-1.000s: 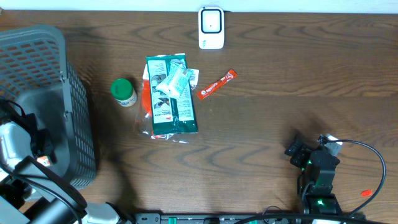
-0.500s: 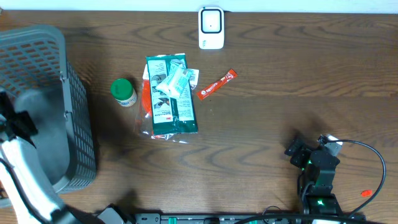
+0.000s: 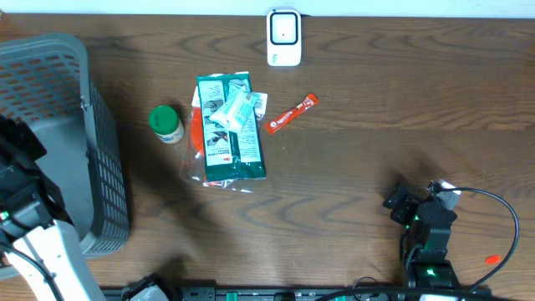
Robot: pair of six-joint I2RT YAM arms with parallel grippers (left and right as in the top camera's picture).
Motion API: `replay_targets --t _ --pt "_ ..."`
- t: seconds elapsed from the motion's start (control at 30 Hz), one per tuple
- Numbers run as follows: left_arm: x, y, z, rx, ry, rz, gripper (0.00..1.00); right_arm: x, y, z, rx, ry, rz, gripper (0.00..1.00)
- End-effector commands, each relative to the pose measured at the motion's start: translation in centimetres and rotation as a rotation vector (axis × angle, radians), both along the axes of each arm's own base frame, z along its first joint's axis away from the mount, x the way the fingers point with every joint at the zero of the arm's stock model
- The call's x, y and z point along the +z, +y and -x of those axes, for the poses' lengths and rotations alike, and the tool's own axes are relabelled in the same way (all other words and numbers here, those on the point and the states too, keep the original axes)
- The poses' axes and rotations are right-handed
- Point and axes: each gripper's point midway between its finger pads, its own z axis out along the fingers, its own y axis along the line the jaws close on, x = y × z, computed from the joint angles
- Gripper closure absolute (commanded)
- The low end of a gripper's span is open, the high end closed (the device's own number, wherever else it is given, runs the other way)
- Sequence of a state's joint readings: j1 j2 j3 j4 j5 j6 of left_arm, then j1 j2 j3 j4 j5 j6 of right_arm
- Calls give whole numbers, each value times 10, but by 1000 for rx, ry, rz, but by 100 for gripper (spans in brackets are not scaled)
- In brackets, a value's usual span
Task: Scan the item barcode
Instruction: 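Lift the orange packet out of the basket with the left gripper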
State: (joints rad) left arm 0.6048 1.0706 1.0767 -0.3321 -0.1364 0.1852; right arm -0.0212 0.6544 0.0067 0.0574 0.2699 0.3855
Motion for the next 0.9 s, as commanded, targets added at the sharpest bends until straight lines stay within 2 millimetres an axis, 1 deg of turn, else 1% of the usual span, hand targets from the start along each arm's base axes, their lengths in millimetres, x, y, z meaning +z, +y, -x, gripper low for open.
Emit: replay_targets --t 0.0,0.3,0.4,0.5,0.63,0.67,0.83,0.87 --pt "32 -19 -3 -36 -105 -17 66 0 -2 1 -7 1 16 1" --pt "77 -82 -15 -206 -263 -53 66 0 -2 1 -7 2 16 1" --pt "94 -105 -16 -268 -338 -43 66 0 -2 1 -7 2 16 1" --pt "106 -129 -19 -348 -385 -42 66 0 -2 1 -8 2 16 1" --pt "114 -172 -27 -528 -417 -21 66 0 -2 1 -7 2 16 1" --pt "114 -180 -29 -563 -419 -16 66 0 -2 1 -7 2 16 1" --pt "111 -224 -35 -756 -410 23 66 0 -2 1 -7 2 16 1" --pt "109 -229 -37 -778 -405 30 66 0 -2 1 -7 2 16 1"
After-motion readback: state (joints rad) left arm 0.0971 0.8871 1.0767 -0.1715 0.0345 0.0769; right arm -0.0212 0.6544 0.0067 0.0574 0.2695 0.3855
